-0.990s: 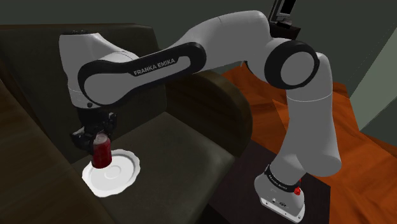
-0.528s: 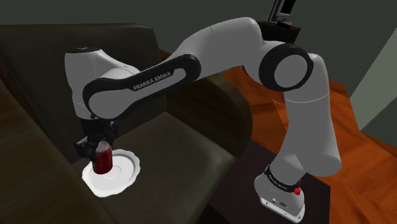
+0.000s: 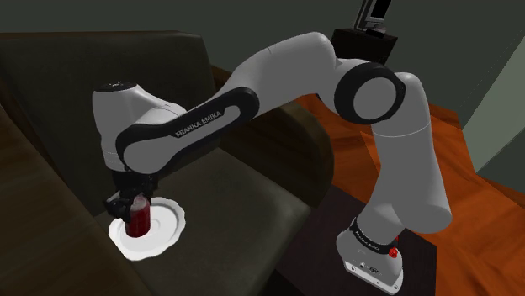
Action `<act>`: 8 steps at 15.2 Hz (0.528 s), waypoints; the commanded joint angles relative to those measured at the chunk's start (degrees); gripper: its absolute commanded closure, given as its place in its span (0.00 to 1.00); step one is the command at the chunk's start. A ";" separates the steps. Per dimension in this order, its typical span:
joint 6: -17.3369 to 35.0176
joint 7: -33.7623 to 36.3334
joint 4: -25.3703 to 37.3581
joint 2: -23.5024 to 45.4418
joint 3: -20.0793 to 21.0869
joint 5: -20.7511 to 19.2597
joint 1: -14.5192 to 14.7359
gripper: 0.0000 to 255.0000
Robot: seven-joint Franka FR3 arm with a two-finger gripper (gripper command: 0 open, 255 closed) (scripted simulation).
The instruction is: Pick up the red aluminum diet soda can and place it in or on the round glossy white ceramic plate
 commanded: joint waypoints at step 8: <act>0.30 0.02 -0.15 0.08 -0.02 -0.04 0.01 0.00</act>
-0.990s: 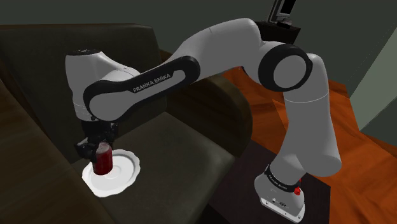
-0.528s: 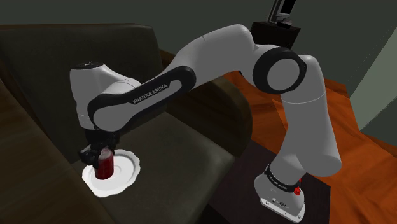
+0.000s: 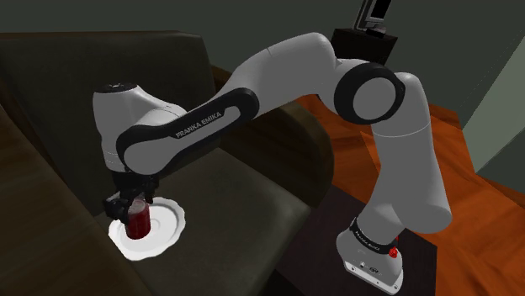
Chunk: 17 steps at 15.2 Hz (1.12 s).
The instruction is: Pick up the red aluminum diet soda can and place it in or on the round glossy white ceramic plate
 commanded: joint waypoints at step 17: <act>-5.48 -0.57 2.18 -3.39 0.58 0.97 -0.75 0.00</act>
